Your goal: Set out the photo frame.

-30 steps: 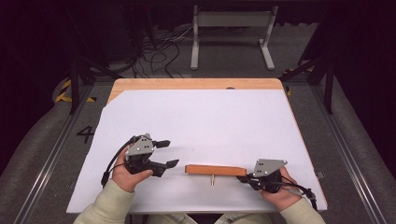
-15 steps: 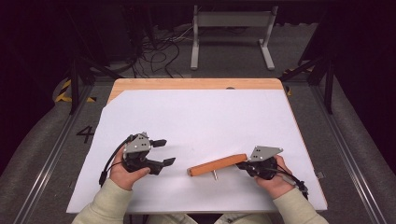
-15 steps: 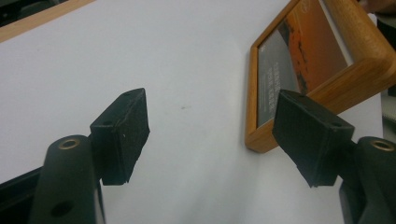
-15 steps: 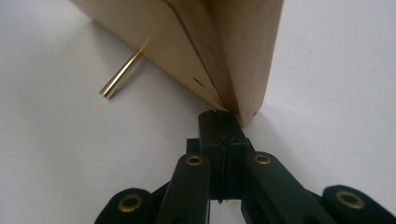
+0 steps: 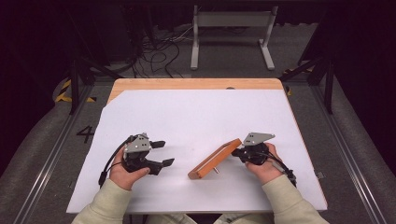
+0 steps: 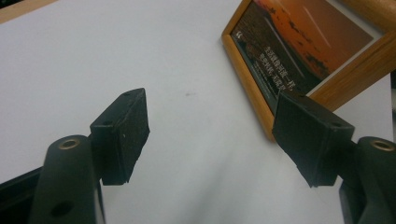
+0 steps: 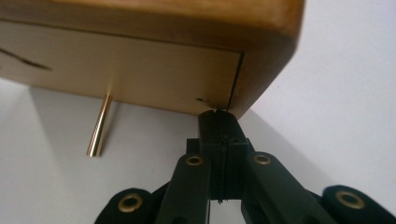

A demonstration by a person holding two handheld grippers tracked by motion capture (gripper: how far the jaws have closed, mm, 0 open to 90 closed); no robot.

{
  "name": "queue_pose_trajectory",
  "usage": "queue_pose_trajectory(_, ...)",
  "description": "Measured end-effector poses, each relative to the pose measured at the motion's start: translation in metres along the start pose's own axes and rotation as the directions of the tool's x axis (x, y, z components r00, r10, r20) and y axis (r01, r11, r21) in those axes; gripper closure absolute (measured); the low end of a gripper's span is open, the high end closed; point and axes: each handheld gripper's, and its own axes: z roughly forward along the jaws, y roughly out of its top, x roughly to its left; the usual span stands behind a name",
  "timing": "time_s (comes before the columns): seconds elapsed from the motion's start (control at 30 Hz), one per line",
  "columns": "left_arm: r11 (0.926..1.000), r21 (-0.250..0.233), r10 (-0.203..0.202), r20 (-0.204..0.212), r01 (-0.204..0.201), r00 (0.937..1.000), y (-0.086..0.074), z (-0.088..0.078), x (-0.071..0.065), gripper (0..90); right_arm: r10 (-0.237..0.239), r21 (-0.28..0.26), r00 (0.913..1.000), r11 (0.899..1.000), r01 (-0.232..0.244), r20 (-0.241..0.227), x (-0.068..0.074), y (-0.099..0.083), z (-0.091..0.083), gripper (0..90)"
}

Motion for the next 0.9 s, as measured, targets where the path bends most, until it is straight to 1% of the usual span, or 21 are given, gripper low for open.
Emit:
queue_pose_trajectory(0.17, 0.9999, 0.011, 0.001, 0.000, -0.001, 1.0000, -0.001, 0.000, 0.000, 27.6, 0.018, -0.004, 0.9998, 1.000, -0.018, -0.012, -0.006, 0.011, 0.012, 90.0)
queue_pose_trajectory(0.23, 0.9999, 0.015, -0.002, 0.000, 0.002, 1.0000, -0.002, 0.001, 0.000, 27.6, 0.026, -0.005, 0.9996, 1.000, -0.026, -0.008, -0.008, 0.015, 0.017, 90.0)
queue_pose_trajectory(0.3, 0.9998, 0.021, -0.006, 0.001, 0.006, 1.0000, -0.002, 0.002, 0.001, 27.6, 0.057, -0.009, 0.9982, 0.998, -0.057, -0.016, -0.012, 0.019, 0.022, 90.0)
queue_pose_trajectory(0.37, 0.9994, 0.033, -0.011, 0.000, 0.011, 0.9999, -0.003, 0.003, 0.002, 27.5, 0.083, -0.023, 0.9961, 0.996, -0.084, -0.030, -0.015, 0.022, 0.027, 90.0)
queue_pose_trajectory(0.4, 0.9993, 0.034, -0.013, 0.000, 0.013, 0.9999, -0.003, 0.004, 0.002, 27.6, 0.092, -0.021, 0.9951, 0.995, -0.093, -0.037, -0.016, 0.024, 0.029, 90.0)
queue_pose_trajectory(0.5, 0.9990, 0.044, -0.014, 0.001, 0.014, 0.9999, -0.003, 0.005, 0.003, 27.5, 0.087, -0.010, 0.9955, 0.996, -0.088, -0.037, -0.017, 0.031, 0.037, 90.0)
queue_pose_trajectory(0.73, 0.9987, 0.047, -0.022, 0.002, 0.022, 0.9997, -0.005, 0.006, 0.004, 27.6, 0.065, 0.003, 0.9967, 0.998, -0.065, -0.050, -0.013, 0.049, 0.054, 90.0)
queue_pose_trajectory(0.9, 0.9985, 0.049, -0.025, 0.000, 0.025, 0.9997, -0.006, 0.006, 0.004, 27.5, 0.058, 0.012, 0.9965, 0.998, -0.057, -0.061, -0.010, 0.057, 0.063, 90.0)
